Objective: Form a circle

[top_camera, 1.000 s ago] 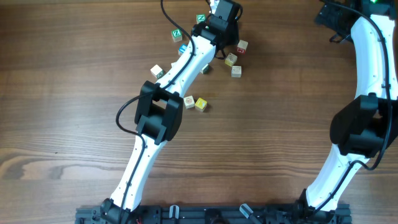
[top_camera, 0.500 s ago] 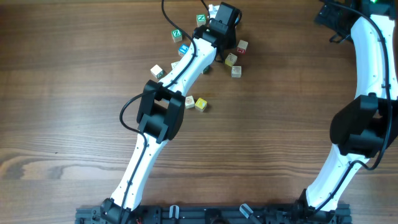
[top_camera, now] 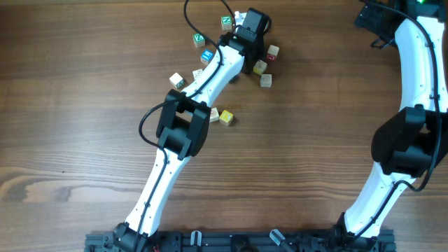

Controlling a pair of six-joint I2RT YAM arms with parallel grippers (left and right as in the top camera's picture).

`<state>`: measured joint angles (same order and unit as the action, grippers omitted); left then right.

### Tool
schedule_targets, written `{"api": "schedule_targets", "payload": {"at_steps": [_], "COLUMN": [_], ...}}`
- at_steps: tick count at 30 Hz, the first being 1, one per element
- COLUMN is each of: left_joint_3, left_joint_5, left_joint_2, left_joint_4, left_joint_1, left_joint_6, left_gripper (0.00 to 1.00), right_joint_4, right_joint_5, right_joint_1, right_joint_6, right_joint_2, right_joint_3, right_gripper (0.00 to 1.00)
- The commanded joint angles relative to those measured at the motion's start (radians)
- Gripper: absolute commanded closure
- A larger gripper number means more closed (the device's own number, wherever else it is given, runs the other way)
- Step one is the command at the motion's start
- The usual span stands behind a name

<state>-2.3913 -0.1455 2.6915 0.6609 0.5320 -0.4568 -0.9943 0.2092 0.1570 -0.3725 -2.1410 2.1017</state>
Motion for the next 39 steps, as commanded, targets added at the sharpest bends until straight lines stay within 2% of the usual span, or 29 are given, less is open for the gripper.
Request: {"api": "schedule_targets", "payload": {"at_steps": [1,3,6,13,24,34,39], "left_joint_3": [-0.008,-0.008,-0.008,-0.008,-0.008,-0.008,-0.008], "left_joint_5": [-0.018,-0.018,-0.018,-0.055,-0.055,-0.054,-0.055], "left_joint_2": [0.012,0.012,0.012,0.011,0.011,-0.032,-0.092], "left_joint_4": [-0.007,-0.016,-0.04,-0.061,-0.063,-0.056,0.016], "left_joint_1": [0.0,0.0,0.0,-0.001,-0.001,-0.001,0.0], "left_joint_6": [0.005,0.005,0.005,0.005,0.005,0.005,0.005], "left_gripper": [0.57,0.57,0.5,0.5,0.64,0.66,0.71], "right_joint_4": [0.0,0.0,0.0,0.0,0.0,0.0,0.0], "right_joint_5": [-0.009,-0.008,-0.008,-0.008,-0.008,-0.009,-0.008], "right_joint_1": [-0.004,-0.004,-0.004,-0.004,-0.004,-0.004,-0.004], "right_joint_6": [0.005,0.005,0.005,0.005,0.005,0.005,0.005], "right_joint_2": [-0.013,-0.013,-0.013,-0.013,-0.013,-0.013,-0.013], "right_joint_3": [-0.002,-0.002,-0.002,-0.002,-0.002,-0.002,-0.002], "right_gripper": [0.0,0.0,0.0,0.0,0.0,0.0,0.0]}}
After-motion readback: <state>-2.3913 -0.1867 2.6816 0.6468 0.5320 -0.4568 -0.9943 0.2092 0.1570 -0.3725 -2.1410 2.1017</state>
